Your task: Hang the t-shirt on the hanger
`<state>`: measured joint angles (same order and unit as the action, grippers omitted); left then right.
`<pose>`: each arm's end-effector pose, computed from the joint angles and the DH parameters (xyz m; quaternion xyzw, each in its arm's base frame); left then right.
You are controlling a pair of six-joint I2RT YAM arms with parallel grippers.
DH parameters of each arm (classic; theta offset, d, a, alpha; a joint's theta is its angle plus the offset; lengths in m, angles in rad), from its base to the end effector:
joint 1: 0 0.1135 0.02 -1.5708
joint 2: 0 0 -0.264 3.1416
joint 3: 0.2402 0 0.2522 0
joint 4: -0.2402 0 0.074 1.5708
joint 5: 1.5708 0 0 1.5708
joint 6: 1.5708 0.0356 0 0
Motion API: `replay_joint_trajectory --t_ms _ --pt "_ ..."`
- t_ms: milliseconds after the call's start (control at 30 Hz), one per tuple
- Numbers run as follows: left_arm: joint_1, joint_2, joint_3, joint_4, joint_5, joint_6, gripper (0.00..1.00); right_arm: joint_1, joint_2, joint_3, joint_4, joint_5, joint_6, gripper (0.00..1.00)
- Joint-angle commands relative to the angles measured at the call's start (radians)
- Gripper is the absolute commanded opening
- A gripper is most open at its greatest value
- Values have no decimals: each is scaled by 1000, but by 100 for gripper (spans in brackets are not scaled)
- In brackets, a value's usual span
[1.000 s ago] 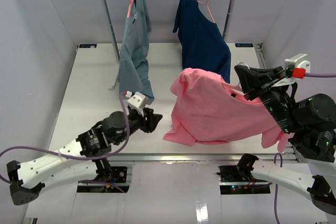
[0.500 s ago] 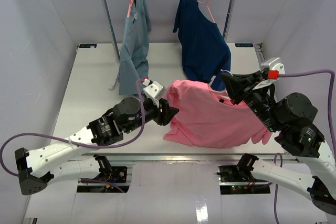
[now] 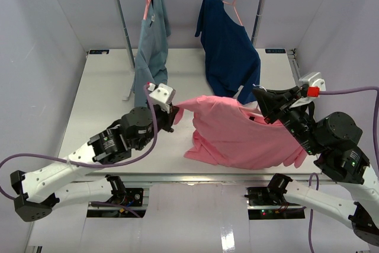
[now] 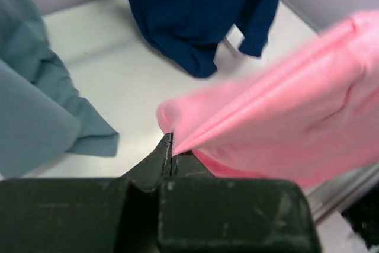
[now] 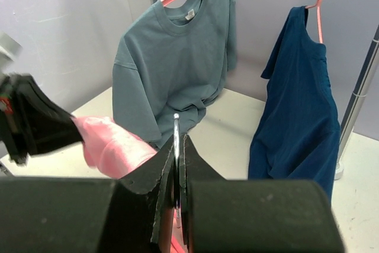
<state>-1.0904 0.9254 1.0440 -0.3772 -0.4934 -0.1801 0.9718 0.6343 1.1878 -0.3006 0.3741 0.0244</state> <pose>0.1070 -0.1689 0.3860 0.2040 0.7556 -0.1953 0.5910 0.0603 0.0653 0.4766 -0.1436 0.6024 0.2711 0.7369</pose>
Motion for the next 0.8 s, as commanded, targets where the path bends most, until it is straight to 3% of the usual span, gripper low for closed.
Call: replay_joint_trajectory --t_ms 0,200,233,300,400,633,767 --pt "1 -57 85 -89 -187 37 0 2 -25 23 32 29 -14 8" --pt "1 -38 110 -114 -332 67 0 2 6 68 -21 -59 -11 8" --pt "1 -29 114 -117 -335 76 5 3 10 68 -19 -63 -11 8" --pt "1 -22 125 -151 -284 78 44 2 19 61 3 -68 -19 8" --pt "1 -40 126 -180 -197 69 62 3 40 64 47 -58 -20 8" --pt "1 -208 62 -120 55 -4 65 2 157 158 87 57 -20 8" --pt "1 -188 6 -62 167 -25 64 4 177 153 122 65 -20 8"
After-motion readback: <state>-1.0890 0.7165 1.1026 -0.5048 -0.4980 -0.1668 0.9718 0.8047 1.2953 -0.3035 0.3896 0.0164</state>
